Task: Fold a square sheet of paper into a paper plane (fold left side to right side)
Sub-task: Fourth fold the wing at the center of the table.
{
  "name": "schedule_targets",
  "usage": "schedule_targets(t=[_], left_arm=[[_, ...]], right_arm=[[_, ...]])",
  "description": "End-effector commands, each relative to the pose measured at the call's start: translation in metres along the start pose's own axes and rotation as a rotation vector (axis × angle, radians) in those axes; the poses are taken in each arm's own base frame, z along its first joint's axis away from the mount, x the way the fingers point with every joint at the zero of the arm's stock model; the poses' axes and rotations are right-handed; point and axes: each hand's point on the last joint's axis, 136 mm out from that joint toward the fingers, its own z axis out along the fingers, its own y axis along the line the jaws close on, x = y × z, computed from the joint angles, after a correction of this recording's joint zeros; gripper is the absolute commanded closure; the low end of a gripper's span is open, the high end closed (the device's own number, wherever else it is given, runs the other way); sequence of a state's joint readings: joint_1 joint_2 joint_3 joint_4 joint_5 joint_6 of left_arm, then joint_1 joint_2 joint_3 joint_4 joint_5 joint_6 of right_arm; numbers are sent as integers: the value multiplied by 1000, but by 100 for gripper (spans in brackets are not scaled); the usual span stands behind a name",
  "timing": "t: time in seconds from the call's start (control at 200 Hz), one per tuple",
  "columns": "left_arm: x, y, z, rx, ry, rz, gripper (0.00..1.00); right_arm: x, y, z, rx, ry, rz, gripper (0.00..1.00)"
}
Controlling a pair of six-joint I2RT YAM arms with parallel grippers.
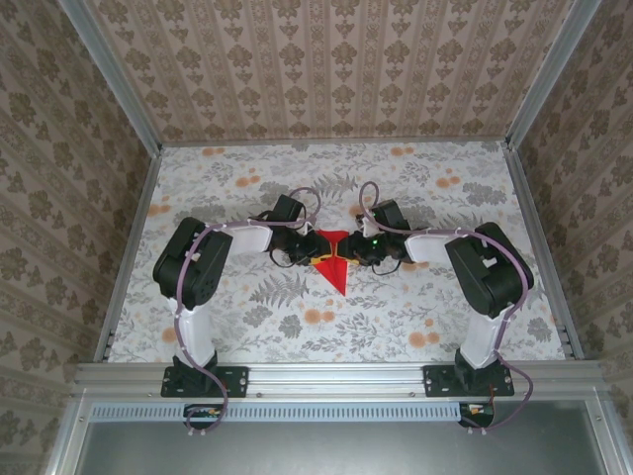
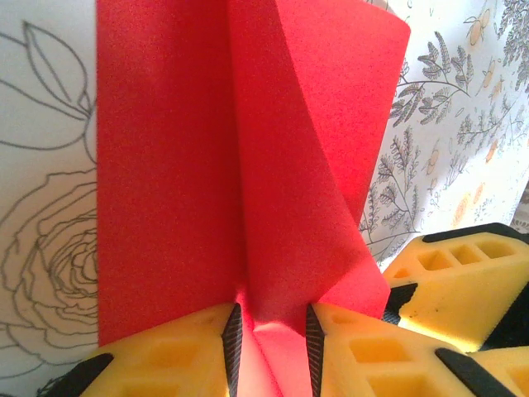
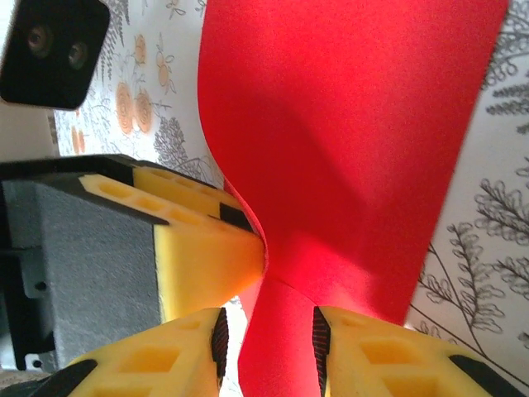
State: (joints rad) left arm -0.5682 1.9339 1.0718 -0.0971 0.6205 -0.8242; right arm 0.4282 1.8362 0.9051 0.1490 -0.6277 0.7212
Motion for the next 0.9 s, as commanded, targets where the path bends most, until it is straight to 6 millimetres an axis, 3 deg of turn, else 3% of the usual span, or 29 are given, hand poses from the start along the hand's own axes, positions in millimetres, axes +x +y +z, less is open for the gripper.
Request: schedule_targets(t=[0.0, 0.375, 0.62, 0.895], left_arm=[[0, 3, 1, -20, 2, -20, 70], [1, 3, 1, -20, 5, -20, 70], [2, 3, 0, -22, 5, -18, 70], [2, 3, 0, -21, 9, -16, 70]], right_arm=[[-6, 11, 6, -43, 3, 2, 69], [-4, 1, 8, 28, 13, -20, 99], [-3, -21, 1, 165, 13, -63, 100], [-9, -30, -2, 234, 0, -95, 100]])
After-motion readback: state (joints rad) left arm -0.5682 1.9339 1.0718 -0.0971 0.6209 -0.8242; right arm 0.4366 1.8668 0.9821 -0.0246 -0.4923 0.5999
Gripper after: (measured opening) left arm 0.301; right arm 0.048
